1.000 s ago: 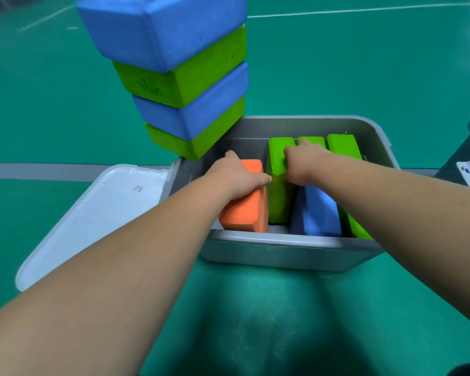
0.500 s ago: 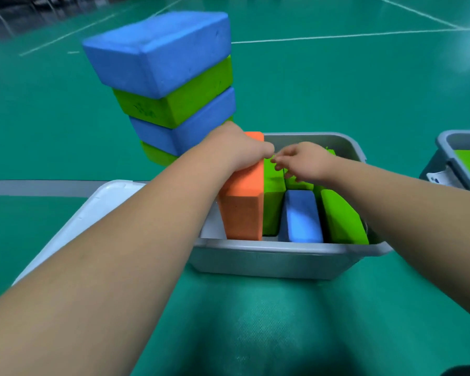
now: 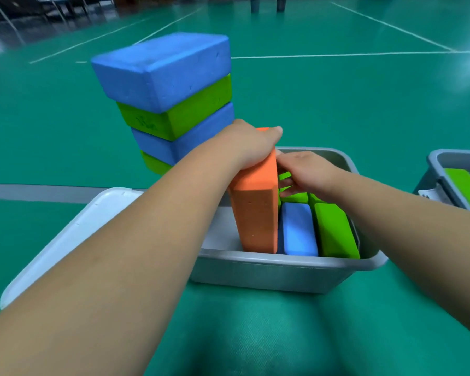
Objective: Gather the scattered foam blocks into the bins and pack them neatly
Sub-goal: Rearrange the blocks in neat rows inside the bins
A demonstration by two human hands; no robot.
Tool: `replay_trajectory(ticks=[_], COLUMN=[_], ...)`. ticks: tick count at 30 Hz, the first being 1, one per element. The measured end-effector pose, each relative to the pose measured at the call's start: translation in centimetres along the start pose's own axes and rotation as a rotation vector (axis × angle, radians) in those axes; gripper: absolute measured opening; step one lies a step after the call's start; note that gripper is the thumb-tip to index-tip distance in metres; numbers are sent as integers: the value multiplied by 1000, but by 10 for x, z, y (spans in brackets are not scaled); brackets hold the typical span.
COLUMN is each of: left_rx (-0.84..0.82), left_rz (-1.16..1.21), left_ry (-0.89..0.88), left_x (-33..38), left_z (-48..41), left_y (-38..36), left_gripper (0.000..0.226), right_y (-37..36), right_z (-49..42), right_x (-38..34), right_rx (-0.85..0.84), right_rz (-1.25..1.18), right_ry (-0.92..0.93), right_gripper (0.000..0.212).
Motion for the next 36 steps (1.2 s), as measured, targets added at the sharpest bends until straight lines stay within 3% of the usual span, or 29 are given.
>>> replay_trajectory(ticks=[4, 8, 11, 16, 22, 26, 31, 34, 36], left_rx=[-2, 3, -13, -124, -32, 14, 34, -7, -89], left_rz=[-85, -96, -42, 75, 118, 122, 33, -3, 80], left_ry=[-68, -55, -32, 9, 80, 120, 68, 74, 142], left_x=[13, 9, 5, 1, -22, -36, -24, -25, -33], left_z=[-1, -5, -9, -11, -27, -33, -34, -26, -24], left_y=[0, -10, -13, -14, -10, -12, -25, -63, -90], left_gripper=[59, 66, 72, 44, 61, 67, 43, 35, 39], right_y=[-2, -5, -4, 6, 3, -7, -3, 0, 6], right_z=[3, 2, 1, 6, 10, 11, 6, 3, -1], right_x=[0, 3, 9, 5, 2, 2, -1, 4, 10], right_rx=[-38, -26, -25, -59, -144, -161, -172, -142, -81], right_rz=[-18, 22, 19, -11, -78, -14, 28, 114, 241], right_ry=[17, -12, -52, -86, -183, -174, -121, -87, -44], right_gripper=[50, 46, 57, 88, 109, 86, 54, 27, 20])
Point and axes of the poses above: each hand's wrist, its own z-axis away from the middle knuckle, its own y-axis out of the back of the hand, x = y × z, the point moved 9 cm from there along -z, towards the middle knuckle, and after that the axes turned 2 degrees about z, right-handed, at the moved point
